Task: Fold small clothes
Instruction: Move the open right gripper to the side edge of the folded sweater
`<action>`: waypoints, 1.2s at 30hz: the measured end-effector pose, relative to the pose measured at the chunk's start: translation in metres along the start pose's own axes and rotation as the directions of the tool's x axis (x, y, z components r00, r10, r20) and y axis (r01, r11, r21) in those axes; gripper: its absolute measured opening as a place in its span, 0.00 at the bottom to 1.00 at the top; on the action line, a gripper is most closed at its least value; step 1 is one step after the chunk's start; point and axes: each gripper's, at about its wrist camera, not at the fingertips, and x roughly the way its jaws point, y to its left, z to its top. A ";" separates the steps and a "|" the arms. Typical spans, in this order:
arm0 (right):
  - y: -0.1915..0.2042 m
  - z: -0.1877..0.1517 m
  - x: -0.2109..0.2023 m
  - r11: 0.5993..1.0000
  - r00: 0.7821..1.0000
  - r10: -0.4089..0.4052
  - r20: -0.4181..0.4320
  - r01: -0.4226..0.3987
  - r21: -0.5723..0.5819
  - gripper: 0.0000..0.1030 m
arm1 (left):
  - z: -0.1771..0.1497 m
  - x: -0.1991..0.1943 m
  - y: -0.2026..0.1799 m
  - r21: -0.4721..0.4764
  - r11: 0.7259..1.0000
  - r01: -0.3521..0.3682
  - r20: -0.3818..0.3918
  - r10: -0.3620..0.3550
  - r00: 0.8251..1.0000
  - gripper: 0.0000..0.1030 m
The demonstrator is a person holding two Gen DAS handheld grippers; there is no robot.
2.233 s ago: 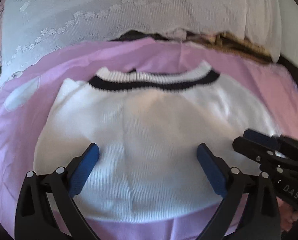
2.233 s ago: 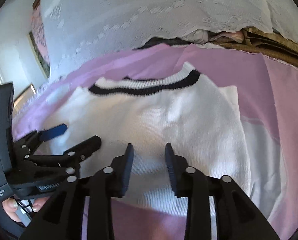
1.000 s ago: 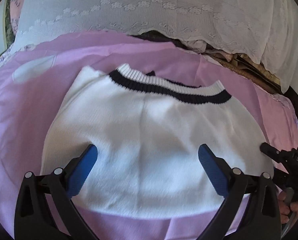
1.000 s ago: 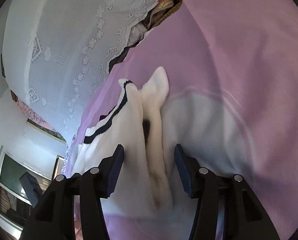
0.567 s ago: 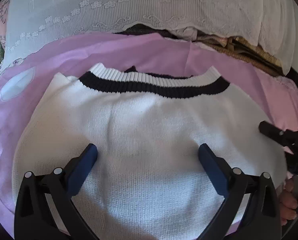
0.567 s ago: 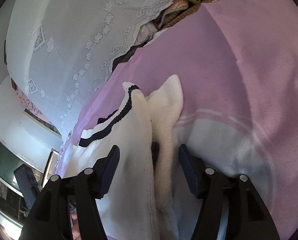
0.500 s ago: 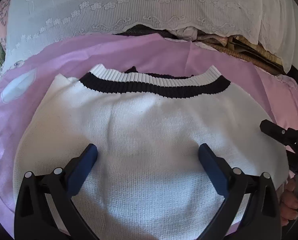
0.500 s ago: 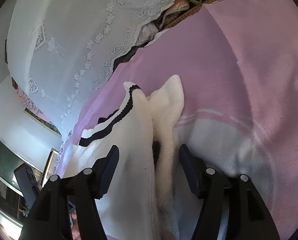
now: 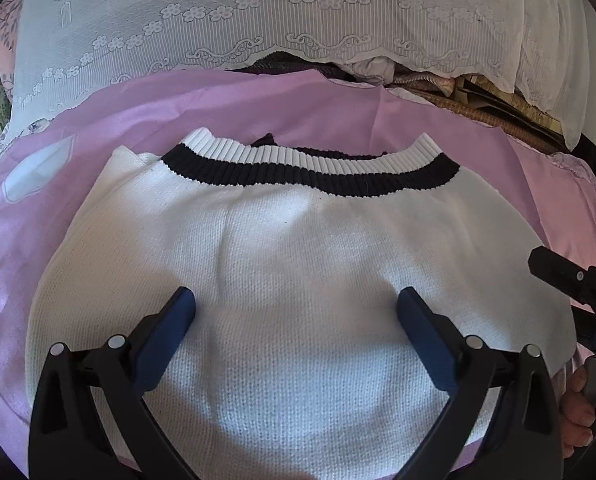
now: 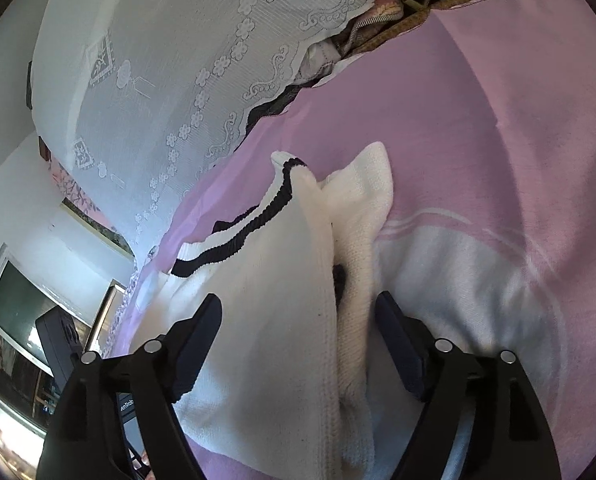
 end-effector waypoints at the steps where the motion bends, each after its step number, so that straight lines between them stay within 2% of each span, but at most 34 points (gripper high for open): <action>1: 0.000 0.000 0.000 1.000 1.000 0.001 -0.001 -0.001 0.000 0.77 | 0.000 0.000 0.000 0.000 1.000 0.000 0.000 0.000 1.000 0.96; 14: 0.003 0.000 0.001 1.000 1.000 -0.015 -0.008 0.015 -0.012 0.78 | 0.000 -0.002 0.001 -0.004 1.000 0.004 0.002 -0.004 1.000 0.96; 18: 0.003 0.001 0.002 1.000 1.000 -0.017 -0.014 0.017 -0.016 0.80 | 0.003 -0.013 0.015 -0.066 0.997 -0.033 0.046 0.036 0.998 0.95; 21: 0.005 0.001 0.005 0.999 0.999 -0.023 -0.024 0.023 -0.029 0.83 | 0.006 -0.004 0.026 -0.100 0.995 -0.024 -0.002 0.024 1.000 0.95; 23: 0.007 0.001 0.006 0.999 0.999 -0.025 -0.029 0.024 -0.038 0.84 | 0.003 0.003 0.015 -0.041 0.996 -0.078 -0.013 0.078 0.997 0.96; 25: 0.007 0.001 0.006 0.999 0.999 -0.025 -0.030 0.024 -0.042 0.85 | 0.001 0.000 0.005 0.009 0.996 -0.093 0.006 0.093 0.996 0.95; 27: 0.006 0.001 0.005 0.999 0.999 -0.022 -0.029 0.021 -0.041 0.85 | 0.001 -0.005 0.003 0.016 0.997 -0.082 0.029 0.081 0.996 0.95; 30: 0.006 0.001 0.005 0.999 0.999 -0.023 -0.029 0.021 -0.041 0.85 | 0.000 -0.011 -0.004 0.043 0.999 -0.027 0.060 0.024 0.998 0.95; 33: 0.005 0.001 0.005 0.998 0.999 -0.041 -0.025 0.040 -0.037 0.78 | -0.001 -0.003 -0.011 0.078 0.996 -0.049 0.025 0.048 0.999 0.96; 36: 0.000 0.002 0.003 0.997 0.997 -0.075 -0.013 0.074 -0.007 0.55 | 0.002 0.005 -0.001 0.028 1.000 -0.005 -0.017 0.005 1.000 0.96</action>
